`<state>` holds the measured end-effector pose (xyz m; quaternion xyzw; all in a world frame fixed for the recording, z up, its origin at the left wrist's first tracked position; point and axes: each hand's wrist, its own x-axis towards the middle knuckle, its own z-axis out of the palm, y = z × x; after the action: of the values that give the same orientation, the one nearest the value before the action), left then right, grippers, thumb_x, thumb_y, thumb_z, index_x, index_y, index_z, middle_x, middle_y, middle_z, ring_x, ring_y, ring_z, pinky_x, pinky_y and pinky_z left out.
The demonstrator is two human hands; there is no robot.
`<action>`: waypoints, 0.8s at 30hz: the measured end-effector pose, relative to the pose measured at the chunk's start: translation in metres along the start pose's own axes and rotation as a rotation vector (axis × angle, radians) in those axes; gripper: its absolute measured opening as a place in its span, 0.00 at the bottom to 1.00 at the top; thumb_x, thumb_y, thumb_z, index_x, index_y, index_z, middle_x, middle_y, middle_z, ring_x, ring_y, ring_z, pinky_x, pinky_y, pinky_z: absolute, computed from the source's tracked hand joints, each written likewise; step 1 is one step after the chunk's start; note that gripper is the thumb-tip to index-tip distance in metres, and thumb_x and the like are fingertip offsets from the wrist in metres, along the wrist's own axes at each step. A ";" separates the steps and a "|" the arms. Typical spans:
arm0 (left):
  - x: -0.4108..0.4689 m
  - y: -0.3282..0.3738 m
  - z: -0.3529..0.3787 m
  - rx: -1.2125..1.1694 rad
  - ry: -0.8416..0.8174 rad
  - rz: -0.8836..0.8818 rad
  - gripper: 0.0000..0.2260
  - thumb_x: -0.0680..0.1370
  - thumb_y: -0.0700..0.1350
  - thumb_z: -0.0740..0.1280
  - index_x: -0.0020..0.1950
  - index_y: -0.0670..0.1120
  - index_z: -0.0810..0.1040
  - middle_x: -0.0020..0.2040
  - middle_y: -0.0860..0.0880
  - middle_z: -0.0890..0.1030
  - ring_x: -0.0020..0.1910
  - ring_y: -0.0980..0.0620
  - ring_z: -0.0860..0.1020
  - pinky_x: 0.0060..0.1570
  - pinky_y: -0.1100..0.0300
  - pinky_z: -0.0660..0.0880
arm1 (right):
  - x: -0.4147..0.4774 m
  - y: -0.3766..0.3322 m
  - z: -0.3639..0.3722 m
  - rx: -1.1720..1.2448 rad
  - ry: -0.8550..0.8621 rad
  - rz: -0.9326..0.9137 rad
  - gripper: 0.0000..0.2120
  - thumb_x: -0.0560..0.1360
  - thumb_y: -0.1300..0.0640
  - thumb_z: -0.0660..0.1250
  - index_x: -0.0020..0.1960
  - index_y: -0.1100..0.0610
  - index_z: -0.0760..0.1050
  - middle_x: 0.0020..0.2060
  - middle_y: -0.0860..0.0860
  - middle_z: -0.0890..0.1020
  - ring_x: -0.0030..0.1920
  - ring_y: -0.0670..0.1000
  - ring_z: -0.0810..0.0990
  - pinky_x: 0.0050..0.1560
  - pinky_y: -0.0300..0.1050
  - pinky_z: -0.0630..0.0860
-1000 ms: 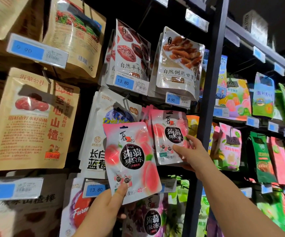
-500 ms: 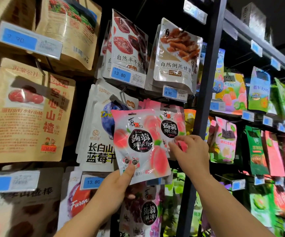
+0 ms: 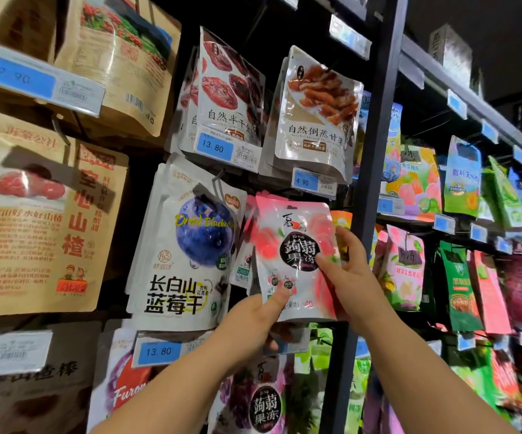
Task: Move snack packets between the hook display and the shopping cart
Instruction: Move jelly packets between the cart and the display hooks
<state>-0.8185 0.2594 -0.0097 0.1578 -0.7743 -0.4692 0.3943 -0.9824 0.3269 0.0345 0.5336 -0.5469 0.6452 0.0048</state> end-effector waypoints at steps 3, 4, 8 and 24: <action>0.020 0.001 0.002 0.148 0.080 0.050 0.21 0.79 0.60 0.59 0.32 0.47 0.63 0.28 0.50 0.69 0.20 0.61 0.69 0.25 0.66 0.64 | 0.009 0.001 -0.007 -0.014 0.012 -0.037 0.26 0.78 0.55 0.67 0.63 0.25 0.65 0.72 0.42 0.67 0.69 0.51 0.71 0.69 0.59 0.70; 0.027 0.001 0.002 0.203 0.130 0.087 0.21 0.78 0.59 0.61 0.33 0.46 0.64 0.29 0.50 0.69 0.23 0.60 0.69 0.26 0.66 0.64 | 0.012 0.002 -0.009 -0.010 0.004 -0.034 0.26 0.79 0.57 0.66 0.66 0.28 0.65 0.71 0.40 0.68 0.70 0.50 0.70 0.69 0.57 0.70; 0.047 0.005 -0.002 0.328 0.356 0.234 0.15 0.76 0.56 0.67 0.39 0.46 0.70 0.33 0.50 0.70 0.35 0.50 0.70 0.37 0.55 0.66 | 0.022 0.004 -0.013 0.027 0.003 -0.016 0.25 0.80 0.60 0.63 0.69 0.34 0.66 0.63 0.33 0.70 0.70 0.42 0.66 0.69 0.44 0.65; 0.127 0.052 -0.010 1.062 0.222 0.292 0.25 0.81 0.59 0.51 0.76 0.50 0.58 0.79 0.52 0.50 0.77 0.50 0.42 0.72 0.40 0.44 | 0.053 0.010 -0.013 -0.125 -0.045 0.172 0.23 0.80 0.53 0.62 0.69 0.31 0.66 0.71 0.46 0.72 0.67 0.53 0.74 0.70 0.55 0.69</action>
<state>-0.8851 0.2018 0.0963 0.2743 -0.8718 0.0638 0.4007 -1.0199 0.3016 0.0668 0.4975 -0.6297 0.5959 -0.0295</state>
